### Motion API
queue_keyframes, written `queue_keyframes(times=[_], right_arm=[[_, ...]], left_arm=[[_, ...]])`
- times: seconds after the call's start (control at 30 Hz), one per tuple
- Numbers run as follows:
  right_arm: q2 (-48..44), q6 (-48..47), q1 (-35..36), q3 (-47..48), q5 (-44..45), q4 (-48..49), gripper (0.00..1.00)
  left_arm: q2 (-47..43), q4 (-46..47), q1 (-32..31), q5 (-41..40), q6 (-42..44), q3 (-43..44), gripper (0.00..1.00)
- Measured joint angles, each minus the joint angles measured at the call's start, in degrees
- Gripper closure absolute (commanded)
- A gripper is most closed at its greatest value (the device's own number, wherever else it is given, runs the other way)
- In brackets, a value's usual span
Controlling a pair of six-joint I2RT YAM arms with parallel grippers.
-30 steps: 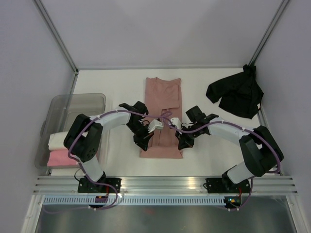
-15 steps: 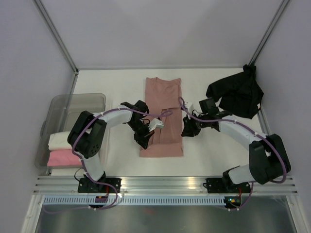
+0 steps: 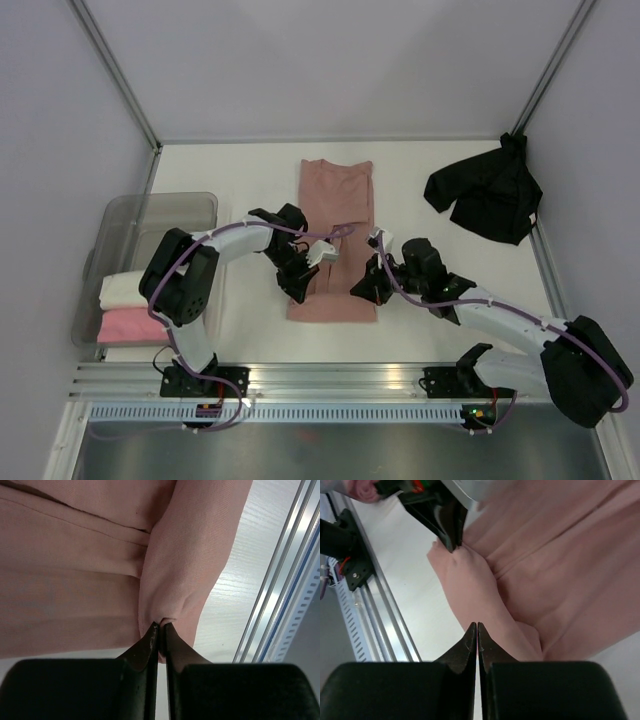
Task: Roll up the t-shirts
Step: Roll the tshirt
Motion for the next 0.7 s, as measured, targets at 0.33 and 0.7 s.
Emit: queue_keyframes(times=[0.33, 0.7], right_arm=[[13.3, 2.8, 1.3, -1.2, 6.5, 4.4, 1.00], [15.6, 4.5, 1.3, -1.2, 11.0, 4.4, 1.00]], left_arm=[[0.0, 1.0, 0.0, -3.0, -2.0, 1.6, 0.72], [-2.4, 4.7, 0.0, -12.7, -2.4, 1.2, 0.67]])
